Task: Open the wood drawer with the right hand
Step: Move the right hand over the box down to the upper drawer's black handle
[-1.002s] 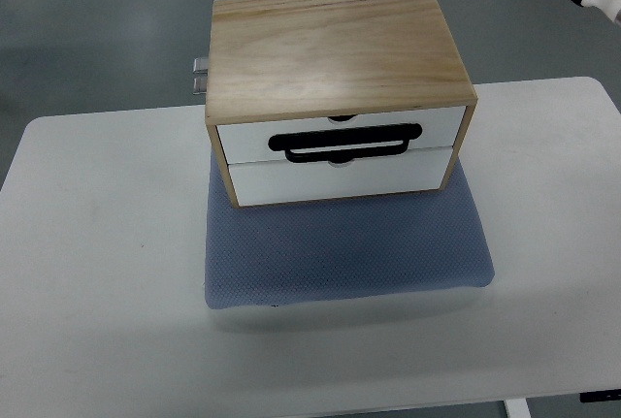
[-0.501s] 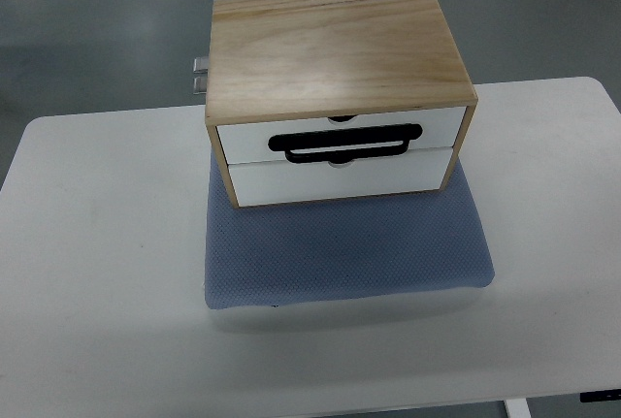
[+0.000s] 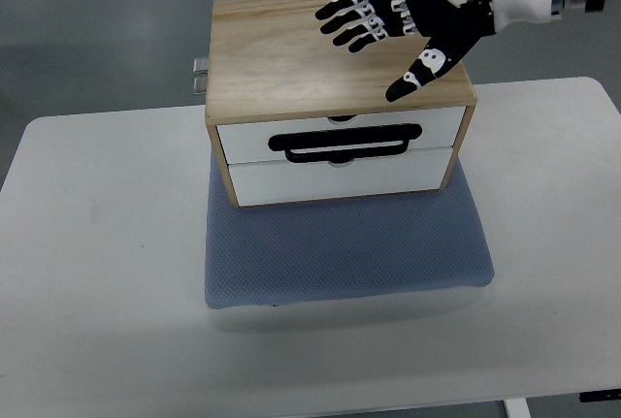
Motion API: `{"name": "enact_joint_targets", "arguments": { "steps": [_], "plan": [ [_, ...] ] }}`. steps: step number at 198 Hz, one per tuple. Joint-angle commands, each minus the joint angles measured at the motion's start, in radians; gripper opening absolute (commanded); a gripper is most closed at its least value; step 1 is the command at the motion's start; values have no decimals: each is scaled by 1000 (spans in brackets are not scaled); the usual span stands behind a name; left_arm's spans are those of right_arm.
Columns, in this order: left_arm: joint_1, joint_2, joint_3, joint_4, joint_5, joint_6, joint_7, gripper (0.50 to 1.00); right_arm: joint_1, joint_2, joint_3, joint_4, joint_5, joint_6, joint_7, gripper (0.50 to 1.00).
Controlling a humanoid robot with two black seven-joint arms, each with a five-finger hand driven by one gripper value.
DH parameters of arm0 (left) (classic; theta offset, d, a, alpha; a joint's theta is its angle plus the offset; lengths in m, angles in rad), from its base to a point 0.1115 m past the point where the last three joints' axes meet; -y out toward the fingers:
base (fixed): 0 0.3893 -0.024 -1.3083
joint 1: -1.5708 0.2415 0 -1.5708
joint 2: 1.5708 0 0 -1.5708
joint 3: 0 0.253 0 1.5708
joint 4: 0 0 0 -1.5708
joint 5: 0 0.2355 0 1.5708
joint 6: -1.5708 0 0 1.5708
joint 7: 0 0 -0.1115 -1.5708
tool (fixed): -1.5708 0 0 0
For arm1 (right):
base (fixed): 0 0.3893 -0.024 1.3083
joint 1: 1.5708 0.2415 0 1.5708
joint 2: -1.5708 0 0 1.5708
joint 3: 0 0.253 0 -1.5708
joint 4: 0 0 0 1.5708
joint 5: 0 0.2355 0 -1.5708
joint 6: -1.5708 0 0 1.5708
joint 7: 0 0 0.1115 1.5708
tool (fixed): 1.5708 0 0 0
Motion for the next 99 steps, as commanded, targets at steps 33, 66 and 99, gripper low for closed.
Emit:
{"name": "enact_joint_targets", "arguments": {
  "steps": [33, 66, 99],
  "plan": [
    [0, 0, 0, 0, 0, 0, 1, 1000, 68, 115, -109, 50, -21, -109, -60, 932],
    [0, 0, 0, 0, 0, 0, 0, 1000, 72, 144, -153, 53, -21, -136, -71, 932],
    [0, 0, 0, 0, 0, 0, 0, 1000, 71, 158, -155, 69, -20, -153, -112, 930]
  ]
}}
